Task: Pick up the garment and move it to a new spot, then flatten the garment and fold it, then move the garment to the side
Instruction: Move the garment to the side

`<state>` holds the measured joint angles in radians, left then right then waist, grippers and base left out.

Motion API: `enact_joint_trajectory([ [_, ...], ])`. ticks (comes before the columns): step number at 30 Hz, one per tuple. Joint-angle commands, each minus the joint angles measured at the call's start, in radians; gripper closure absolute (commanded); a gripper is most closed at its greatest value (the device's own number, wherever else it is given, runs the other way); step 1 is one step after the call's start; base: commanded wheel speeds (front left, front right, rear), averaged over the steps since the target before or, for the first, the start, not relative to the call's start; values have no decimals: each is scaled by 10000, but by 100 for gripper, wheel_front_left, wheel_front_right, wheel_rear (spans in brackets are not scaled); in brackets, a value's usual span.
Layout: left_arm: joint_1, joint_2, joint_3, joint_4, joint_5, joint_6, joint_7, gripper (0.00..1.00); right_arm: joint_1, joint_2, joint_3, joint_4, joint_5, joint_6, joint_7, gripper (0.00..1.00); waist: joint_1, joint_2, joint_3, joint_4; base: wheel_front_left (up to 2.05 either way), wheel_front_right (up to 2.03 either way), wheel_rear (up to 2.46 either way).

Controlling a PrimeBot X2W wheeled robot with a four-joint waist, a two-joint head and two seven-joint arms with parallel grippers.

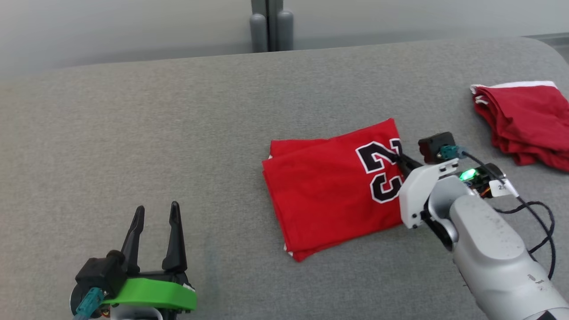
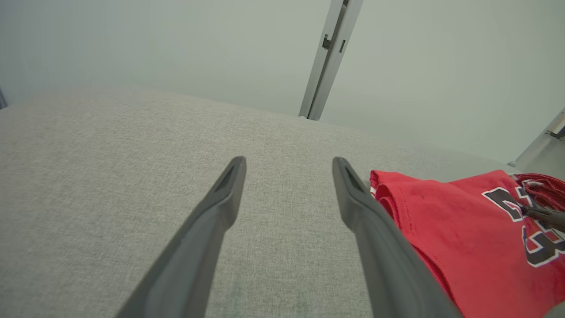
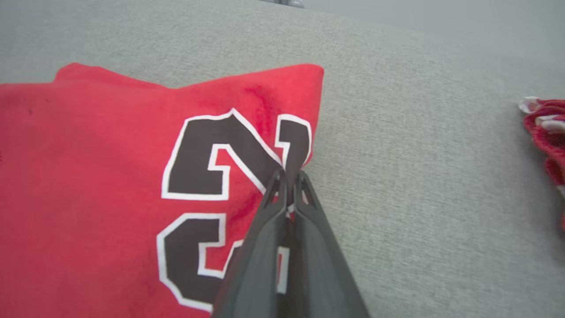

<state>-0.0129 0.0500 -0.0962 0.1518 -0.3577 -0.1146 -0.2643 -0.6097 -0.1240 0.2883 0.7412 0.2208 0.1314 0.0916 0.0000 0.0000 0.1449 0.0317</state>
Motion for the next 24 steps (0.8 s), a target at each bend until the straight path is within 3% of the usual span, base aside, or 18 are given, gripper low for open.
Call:
enact_joint_trajectory([
  [1,-217,17,39,-66,126,-43,7,0,-168,-188,-108,-73,-95,-17,-77,100,0,0,407,-961,0,0,0],
  [7,-587,19,11,-200,400,-80,7,0,-417,-658,-636,-445,-295,-17,-165,100,0,0,905,-2304,0,0,0],
  [13,-964,113,-92,-132,640,-142,6,0,-314,-575,-1011,-778,-348,-17,-273,100,0,0,1299,-3231,0,0,0],
  [18,-1190,206,-151,-18,685,-158,6,0,-254,-407,-1130,-957,-399,-17,-378,100,0,0,1439,-3522,0,0,0],
  [24,-1242,237,-192,70,661,-171,7,0,-593,-287,-1113,-1212,-504,-17,-476,100,0,0,1452,-3399,0,0,0],
])
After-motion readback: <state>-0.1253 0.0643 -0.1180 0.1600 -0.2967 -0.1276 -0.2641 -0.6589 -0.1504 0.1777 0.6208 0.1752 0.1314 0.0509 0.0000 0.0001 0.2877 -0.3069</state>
